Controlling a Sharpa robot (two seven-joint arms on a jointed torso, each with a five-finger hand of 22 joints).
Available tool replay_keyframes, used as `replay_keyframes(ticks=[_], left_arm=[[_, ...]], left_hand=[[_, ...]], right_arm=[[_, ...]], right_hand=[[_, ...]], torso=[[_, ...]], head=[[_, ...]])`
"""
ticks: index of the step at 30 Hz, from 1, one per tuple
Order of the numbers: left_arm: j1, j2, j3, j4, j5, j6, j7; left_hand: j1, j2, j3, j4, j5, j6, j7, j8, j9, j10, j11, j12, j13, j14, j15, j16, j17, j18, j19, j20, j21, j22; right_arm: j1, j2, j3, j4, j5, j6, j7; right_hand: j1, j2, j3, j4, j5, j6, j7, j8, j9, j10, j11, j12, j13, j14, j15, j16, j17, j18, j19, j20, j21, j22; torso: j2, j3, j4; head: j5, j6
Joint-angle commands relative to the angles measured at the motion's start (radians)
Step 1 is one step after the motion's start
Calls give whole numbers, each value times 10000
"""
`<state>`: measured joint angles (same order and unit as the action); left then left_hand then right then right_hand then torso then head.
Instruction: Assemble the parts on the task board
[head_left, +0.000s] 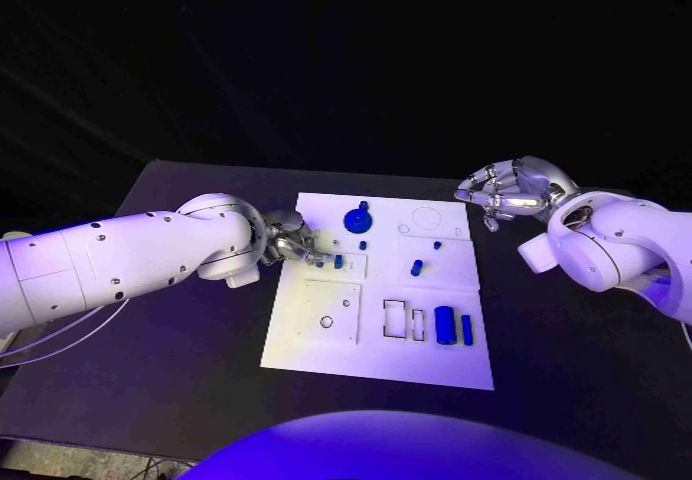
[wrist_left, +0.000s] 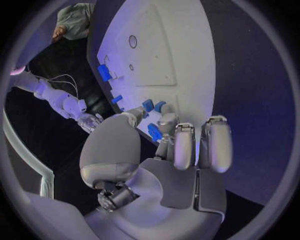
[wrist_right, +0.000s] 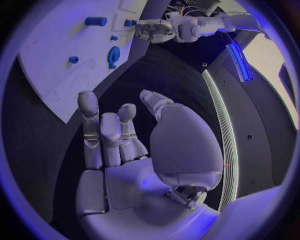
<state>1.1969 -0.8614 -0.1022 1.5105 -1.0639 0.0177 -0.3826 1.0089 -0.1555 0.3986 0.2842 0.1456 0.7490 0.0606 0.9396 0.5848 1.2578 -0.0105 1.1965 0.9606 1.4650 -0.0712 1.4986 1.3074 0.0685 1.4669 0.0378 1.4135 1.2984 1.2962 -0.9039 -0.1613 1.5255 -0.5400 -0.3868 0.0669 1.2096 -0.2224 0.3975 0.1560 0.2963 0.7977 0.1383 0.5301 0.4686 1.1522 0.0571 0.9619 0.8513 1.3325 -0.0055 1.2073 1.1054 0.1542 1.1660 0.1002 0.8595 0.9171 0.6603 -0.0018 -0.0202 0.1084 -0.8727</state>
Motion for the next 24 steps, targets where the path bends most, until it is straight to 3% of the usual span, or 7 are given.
replay_keyframes(ticks=[1, 24], left_arm=[[-12, 46, 8, -42, -229, -163, 121], [-15, 321, 9, -365, -215, 481, -11]], left_hand=[[175, 11, -87, 3, 68, -79, -18, 56, 15, -72, -27, -17, -1, 774, -43, -47, 1750, -110, 14, -74, -42, 2], [746, 77, -98, -45, 65, -86, -24, 65, 8, -79, -32, -1, 6, 774, -45, -50, 1747, -115, 24, -69, -35, 30]], right_arm=[[-7, 0, 3, -9, -82, 94, 38], [-18, 16, 3, -25, -83, 103, 38]], right_hand=[[19, 24, 18, 51, 50, -88, 2, -19, -14, -57, -4, -47, -10, -71, -24, -29, -6, 57, -76, -14, -36, -6], [19, 24, 18, 51, 50, -88, 2, -19, -14, -57, -4, -47, -10, -71, -24, -29, -6, 57, -76, -14, -36, -6]], torso=[[7, -5, -3], [7, 3, -3]], head=[[5, 1], [-18, 1]])
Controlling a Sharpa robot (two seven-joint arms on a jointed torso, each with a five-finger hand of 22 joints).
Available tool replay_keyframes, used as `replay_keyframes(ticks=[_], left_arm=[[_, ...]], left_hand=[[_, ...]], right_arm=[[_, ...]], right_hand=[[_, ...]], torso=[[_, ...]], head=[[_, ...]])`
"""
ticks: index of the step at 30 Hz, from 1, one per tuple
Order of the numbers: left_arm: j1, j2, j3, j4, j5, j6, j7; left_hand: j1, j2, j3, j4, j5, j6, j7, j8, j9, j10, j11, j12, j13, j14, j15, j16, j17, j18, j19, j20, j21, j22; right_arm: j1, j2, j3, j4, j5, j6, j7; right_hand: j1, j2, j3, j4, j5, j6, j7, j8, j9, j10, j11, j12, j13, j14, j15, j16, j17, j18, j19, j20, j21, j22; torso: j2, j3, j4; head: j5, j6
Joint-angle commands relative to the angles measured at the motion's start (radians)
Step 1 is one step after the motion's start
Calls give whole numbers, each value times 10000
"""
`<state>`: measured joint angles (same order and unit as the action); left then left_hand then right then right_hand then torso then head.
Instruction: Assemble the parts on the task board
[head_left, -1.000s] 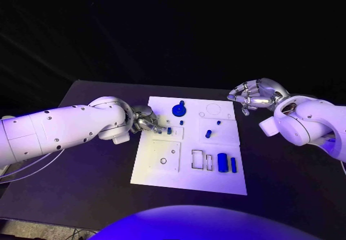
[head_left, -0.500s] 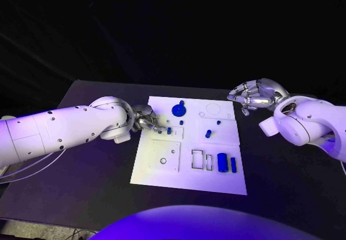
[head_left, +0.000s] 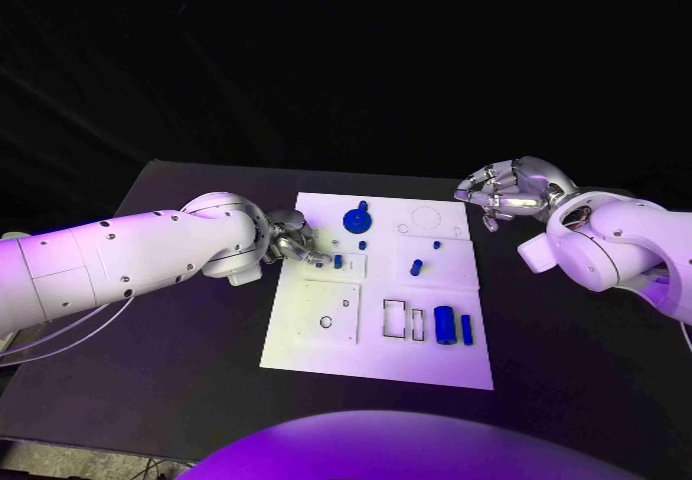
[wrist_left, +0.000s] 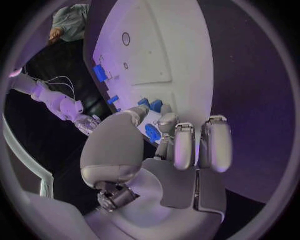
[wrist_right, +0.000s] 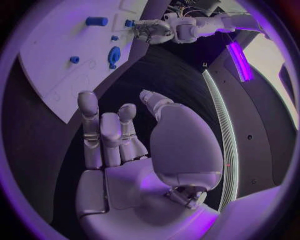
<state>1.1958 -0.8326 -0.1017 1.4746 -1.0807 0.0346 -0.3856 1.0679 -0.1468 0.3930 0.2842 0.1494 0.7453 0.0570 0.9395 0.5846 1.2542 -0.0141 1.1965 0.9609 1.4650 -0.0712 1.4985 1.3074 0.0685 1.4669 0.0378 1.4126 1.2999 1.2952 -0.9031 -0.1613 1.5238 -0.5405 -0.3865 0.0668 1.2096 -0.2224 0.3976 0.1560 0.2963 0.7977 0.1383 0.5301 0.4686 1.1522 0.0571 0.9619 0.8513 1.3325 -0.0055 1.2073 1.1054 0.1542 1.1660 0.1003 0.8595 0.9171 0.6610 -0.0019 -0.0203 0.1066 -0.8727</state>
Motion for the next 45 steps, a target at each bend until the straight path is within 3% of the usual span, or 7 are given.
replay_keyframes(ticks=[1, 17, 21, 24, 30, 34, 45], left_arm=[[-4, 38, 4, -8, -46, 336, 15], [-3, 53, 4, -53, 66, 543, -35], [-3, 59, 5, -53, 201, 453, -8], [-3, 56, 5, -56, 373, 463, 29], [-4, 36, 7, -54, 723, 502, 145], [-4, 25, 7, -49, 998, 573, 238], [-1, -35, 12, -31, 1677, 754, 312]], left_hand=[[217, -7, -40, -55, 25, -47, 10, 67, 9, -41, 1, 2, 6, 775, -46, -48, 1750, -116, 26, -69, -22, 22], [533, 75, 24, -74, 34, -34, -6, 64, -4, -43, -12, 7, 7, 774, -55, -50, 1747, -117, 30, -73, -19, 35], [1274, 517, 685, -261, 14, -86, -43, 10, -52, -59, -50, -3, -5, 774, -89, -52, 1746, -115, 28, -101, -26, 36], [1496, 637, 1121, -356, 5, -138, -39, -4, -63, -75, -49, -18, -25, 775, -89, -52, 1747, -118, 31, -106, -22, 50], [1701, 623, 1854, -617, -29, -214, -27, 35, -42, -78, -41, -23, -36, 775, -83, -54, 1746, -120, 32, -101, -20, 66], [1788, 588, 2658, -992, -79, -299, 5, 117, 12, -60, -26, -26, -43, 774, -65, -57, 1742, -120, 27, -93, -22, 77], [1731, 499, 3034, -1213, -155, -318, 9, 189, 55, 0, -15, 19, 14, 775, -57, -54, 1746, -119, 23, -77, -26, 78]], right_arm=[[-8, 10, 3, -10, -78, 100, 39], [-19, 20, 3, -28, -78, 96, 37], [-21, 26, 3, -30, -78, 101, 37], [-24, 28, 3, -34, -65, 98, 36], [-31, 32, 3, -50, -52, 105, 31], [-44, 42, 3, -75, -56, 121, 22], [-77, 49, 3, -103, -75, 155, 2]], right_hand=[[19, 25, 17, 52, 50, -87, 2, -19, -14, -57, -4, -47, -10, -71, -24, -29, -6, 57, -76, -14, -37, -6], [31, 31, 8, 87, 63, -85, 2, -13, -21, -46, -3, -49, -1, -73, -22, -21, -17, 59, -80, -8, -44, -5], [31, 31, 8, 87, 63, -85, 2, -13, -21, -46, -3, -49, -1, -73, -22, -21, -17, 59, -80, -8, -44, -5], [37, 32, 9, 89, 65, -85, 1, -12, -22, -49, -3, -53, -5, -75, -22, -23, -23, 59, -79, -8, -43, -4], [48, 35, 13, 88, 68, -84, 0, -11, -22, -48, -4, -54, -3, -77, -22, -25, -28, 59, -78, -7, -42, -2], [62, 38, 18, 83, 71, -82, -1, -9, -23, -49, -6, -56, -4, -77, -23, -24, -29, 61, -81, -7, -49, -7], [62, 38, 18, 83, 71, -82, -1, -9, -23, -49, -6, -56, -4, -77, -23, -24, -29, 61, -81, -7, -49, -7]], torso=[[-1, 6, 0], [-7, -1, 1], [-3, 1, 5], [-5, 0, -1], [-6, -1, 5], [-6, 1, 3], [-9, 2, 3]], head=[[3, 1], [-8, 1], [-8, 1], [-5, 1], [-8, 1], [23, 1], [5, 1]])
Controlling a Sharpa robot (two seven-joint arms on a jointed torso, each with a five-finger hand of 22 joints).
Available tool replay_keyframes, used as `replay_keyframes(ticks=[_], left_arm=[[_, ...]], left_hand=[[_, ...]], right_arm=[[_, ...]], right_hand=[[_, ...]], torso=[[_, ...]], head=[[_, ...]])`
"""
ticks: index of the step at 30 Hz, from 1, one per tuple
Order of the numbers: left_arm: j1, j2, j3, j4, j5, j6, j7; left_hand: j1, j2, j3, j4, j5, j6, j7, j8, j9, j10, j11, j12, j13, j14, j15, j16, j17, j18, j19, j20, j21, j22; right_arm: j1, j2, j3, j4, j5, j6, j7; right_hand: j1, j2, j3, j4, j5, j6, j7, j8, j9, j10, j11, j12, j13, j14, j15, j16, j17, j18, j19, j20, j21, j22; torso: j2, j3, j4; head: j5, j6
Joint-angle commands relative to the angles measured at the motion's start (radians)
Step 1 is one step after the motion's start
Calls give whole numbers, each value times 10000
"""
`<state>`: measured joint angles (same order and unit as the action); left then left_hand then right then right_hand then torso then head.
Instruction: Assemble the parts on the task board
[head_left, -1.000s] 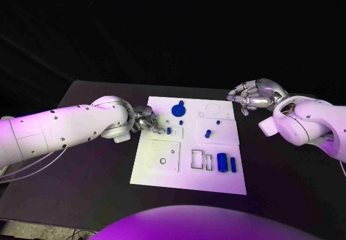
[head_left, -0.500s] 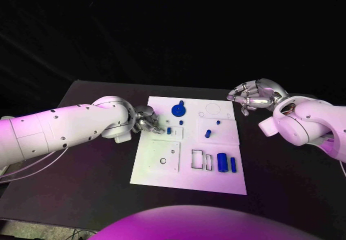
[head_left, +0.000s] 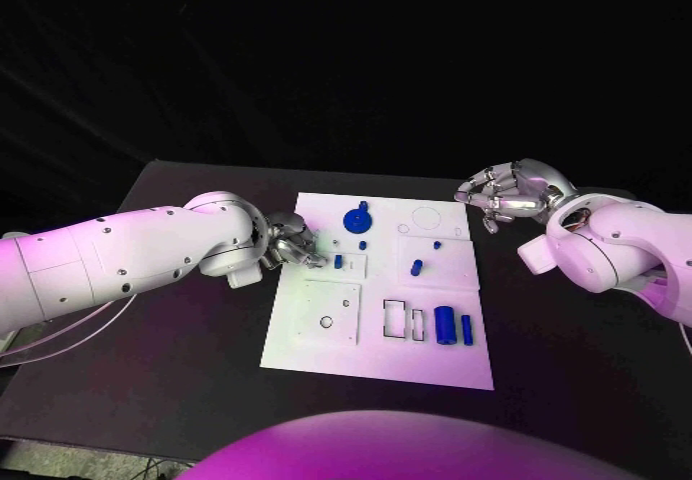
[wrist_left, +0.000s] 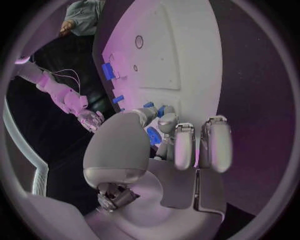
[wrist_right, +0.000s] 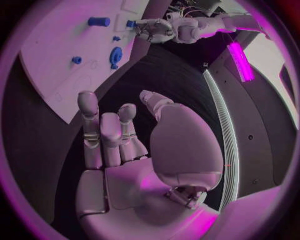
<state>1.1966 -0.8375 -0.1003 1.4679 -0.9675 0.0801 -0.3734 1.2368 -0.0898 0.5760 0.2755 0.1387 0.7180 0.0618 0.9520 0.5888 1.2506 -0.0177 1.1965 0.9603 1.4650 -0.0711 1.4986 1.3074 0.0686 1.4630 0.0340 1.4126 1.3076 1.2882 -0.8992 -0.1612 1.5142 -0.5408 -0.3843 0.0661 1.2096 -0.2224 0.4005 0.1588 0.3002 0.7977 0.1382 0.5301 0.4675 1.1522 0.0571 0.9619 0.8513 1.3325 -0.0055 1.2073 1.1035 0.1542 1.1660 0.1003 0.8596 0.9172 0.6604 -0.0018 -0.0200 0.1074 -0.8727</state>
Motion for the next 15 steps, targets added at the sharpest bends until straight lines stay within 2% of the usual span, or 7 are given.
replay_keyframes(ticks=[1, 15], left_arm=[[-8, 5, 2, 43, 593, 321, 190], [41, -151, 187, 71, 914, 616, 285]], left_hand=[[42, -71, 1204, -1126, -48, -45, -39, 64, 13, 36, 22, 19, 20, 775, -57, -55, 1746, -120, 61, -39, -26, 1], [-3, -125, 1397, -1256, -41, -48, -43, 98, 31, 54, 18, 25, 22, 774, -59, -57, 1744, -119, 59, -37, -28, 1]], right_arm=[[-9, 10, 3, -10, -74, 137, 8], [-47, 22, 3, -58, -79, 174, -11]], right_hand=[[62, 38, -11, 54, 32, -82, -1, -9, -12, -49, -6, -56, -4, -77, -23, -24, -11, 61, -81, -7, -49, -8], [62, 38, -11, 54, 32, -82, -1, -9, -12, -49, -6, -56, -4, -77, -23, -24, -11, 61, -81, -7, -49, -8]], torso=[[-5, 4, 0], [0, 8, 3]], head=[[0, 1], [-20, 1]])
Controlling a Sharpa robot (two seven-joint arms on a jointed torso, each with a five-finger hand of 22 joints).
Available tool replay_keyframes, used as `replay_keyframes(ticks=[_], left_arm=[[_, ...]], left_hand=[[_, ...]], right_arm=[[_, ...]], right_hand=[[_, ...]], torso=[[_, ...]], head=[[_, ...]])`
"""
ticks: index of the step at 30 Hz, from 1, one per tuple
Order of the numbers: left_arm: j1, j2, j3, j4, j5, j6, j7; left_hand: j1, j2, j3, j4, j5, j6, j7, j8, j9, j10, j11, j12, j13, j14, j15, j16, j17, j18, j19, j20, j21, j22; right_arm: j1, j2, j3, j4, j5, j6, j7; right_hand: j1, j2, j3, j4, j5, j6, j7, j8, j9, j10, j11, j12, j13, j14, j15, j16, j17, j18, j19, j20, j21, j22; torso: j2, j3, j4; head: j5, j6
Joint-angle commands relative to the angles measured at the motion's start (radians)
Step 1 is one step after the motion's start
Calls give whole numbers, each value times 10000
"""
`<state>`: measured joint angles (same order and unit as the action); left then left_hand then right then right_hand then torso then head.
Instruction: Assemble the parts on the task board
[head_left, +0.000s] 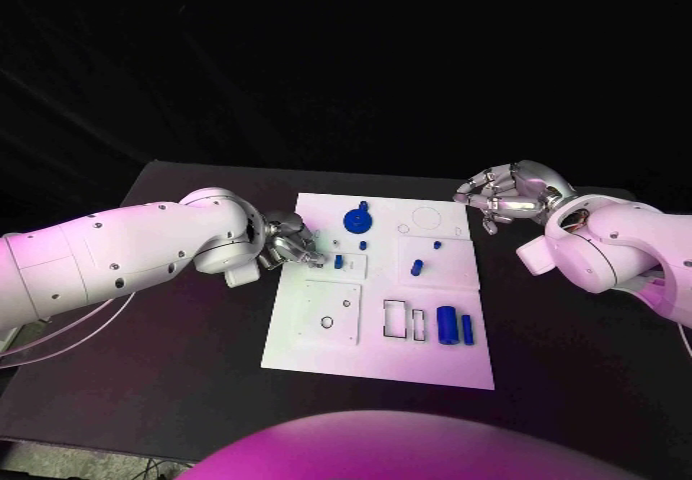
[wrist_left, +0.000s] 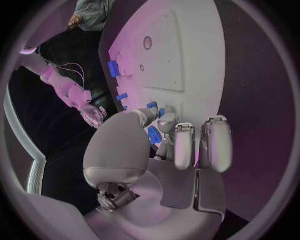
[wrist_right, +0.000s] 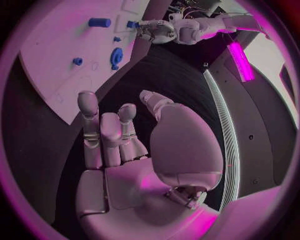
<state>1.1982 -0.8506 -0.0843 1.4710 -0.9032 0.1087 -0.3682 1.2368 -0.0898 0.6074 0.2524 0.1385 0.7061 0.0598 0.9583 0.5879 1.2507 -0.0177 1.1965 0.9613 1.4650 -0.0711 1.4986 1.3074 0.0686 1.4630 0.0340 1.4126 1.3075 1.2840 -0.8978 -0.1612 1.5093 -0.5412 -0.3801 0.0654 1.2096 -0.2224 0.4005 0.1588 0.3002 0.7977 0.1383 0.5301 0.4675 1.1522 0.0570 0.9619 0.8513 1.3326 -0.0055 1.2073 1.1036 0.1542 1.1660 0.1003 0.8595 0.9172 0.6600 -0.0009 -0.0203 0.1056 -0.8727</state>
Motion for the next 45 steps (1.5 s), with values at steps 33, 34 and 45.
replay_keyframes(ticks=[33, 34, 45], left_arm=[[1529, 1602, -66, -2892, 3118, 6525, -1794], [1559, 1675, -86, -2966, 2997, 6506, -1797], [1725, 2135, -232, -3189, 1460, 5530, -1110]], left_hand=[[-397, 222, 1927, -1645, -873, -110, 40, 31, 67, -386, 79, -508, -680, 761, -7, -81, 1718, 0, -219, 25, -435, -563], [-397, 222, 1927, -1645, -873, -110, 40, 31, 67, -386, 79, -508, -680, 761, -7, -81, 1718, 0, -219, 25, -435, -563], [-602, 256, 2231, -2067, -868, -96, 56, 59, 118, -259, 84, -383, -498, 765, -1, -69, 1731, -19, -171, 36, -387, -472]], right_arm=[[-16, 135, 3, -91, -78, 173, -20], [-16, 138, 3, -91, -78, 171, -18], [-17, 156, 3, -102, -78, 129, 19]], right_hand=[[80, 32, -13, 68, 36, -90, 5, -11, -20, -69, -1, -86, -25, -92, -21, -35, -38, 66, -99, -6, -78, -28], [80, 32, -13, 68, 36, -90, 5, -11, -20, -69, -1, -86, -25, -92, -21, -35, -38, 66, -99, -6, -78, -28], [80, 32, -13, 68, 36, -90, 5, -11, -20, -69, -1, -86, -25, -92, -21, -35, -38, 66, -99, -6, -78, -28]], torso=[[7, -6, 1], [7, -7, 2], [5, -8, -12]], head=[[0, 1], [-27, 1], [-11, 1]])
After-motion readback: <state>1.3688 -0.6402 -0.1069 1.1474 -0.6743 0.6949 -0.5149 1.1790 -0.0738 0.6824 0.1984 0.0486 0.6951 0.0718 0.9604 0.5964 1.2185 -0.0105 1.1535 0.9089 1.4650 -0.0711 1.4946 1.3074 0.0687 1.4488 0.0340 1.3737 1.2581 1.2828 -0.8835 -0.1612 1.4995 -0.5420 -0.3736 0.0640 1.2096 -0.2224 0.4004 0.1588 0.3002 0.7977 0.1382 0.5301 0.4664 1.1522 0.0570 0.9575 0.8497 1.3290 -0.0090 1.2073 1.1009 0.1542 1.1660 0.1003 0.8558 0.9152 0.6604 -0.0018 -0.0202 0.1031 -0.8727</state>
